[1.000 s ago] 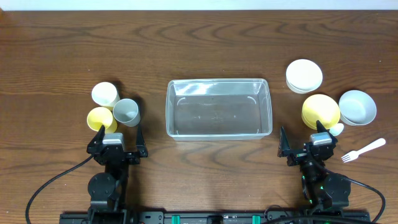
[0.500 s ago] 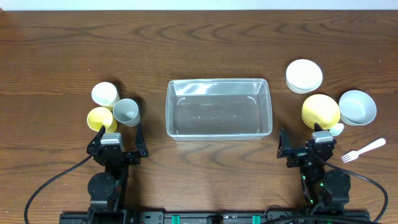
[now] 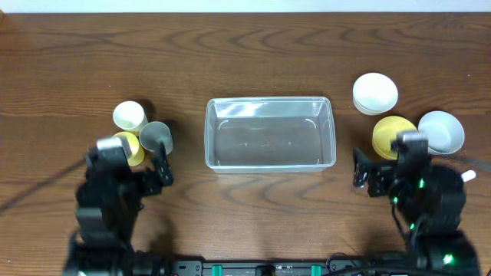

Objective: Pack container
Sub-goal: 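Reach the left gripper to the grey cup and grasp it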

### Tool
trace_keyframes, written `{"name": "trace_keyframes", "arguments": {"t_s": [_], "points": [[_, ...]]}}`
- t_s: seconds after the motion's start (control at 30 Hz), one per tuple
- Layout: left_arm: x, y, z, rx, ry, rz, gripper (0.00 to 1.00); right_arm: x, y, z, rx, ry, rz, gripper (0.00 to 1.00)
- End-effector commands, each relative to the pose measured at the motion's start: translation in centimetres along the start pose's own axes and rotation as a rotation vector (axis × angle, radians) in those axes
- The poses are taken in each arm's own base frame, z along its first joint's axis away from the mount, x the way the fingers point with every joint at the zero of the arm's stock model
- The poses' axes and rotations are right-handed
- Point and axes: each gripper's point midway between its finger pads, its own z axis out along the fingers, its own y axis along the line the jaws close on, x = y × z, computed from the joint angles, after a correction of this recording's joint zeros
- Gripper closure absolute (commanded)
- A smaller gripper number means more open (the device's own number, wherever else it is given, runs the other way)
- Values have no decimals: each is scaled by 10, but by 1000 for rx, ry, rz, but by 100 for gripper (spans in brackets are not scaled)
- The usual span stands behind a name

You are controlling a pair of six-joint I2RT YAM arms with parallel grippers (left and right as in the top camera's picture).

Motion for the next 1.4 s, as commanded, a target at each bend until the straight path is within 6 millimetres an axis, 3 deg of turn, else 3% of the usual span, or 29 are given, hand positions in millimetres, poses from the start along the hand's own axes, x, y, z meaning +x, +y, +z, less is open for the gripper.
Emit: {"name": "trace_keyframes", "arguments": {"t_s": [0.0,0.2,0.43,0.7,0.83,1.1,1.27,1.37], "points": [[-24,-18,4,38,137,-16,2,-18,0,2,7,98,-18,1],[-23,-25,17,-12,503,-20,2,-21,9,9,-40,363,24,1],[21,-15,52,-82,778,-29,2,-27,-7,19,71,418,110,1],[42,-11,108,-95,858,-12,2,-7,-10,28,87,525,140,1],[64,5,132,-174,931,15,2,-2,-11,33,87,555,144,1],[102,24,158,-262,1054,50,2,1,-11,34,88,567,144,1],[109,26,167,-264,1063,50,1,2,-11,33,89,573,145,1],[107,25,171,-261,1046,50,22,2,-11,33,89,575,145,1]]}}
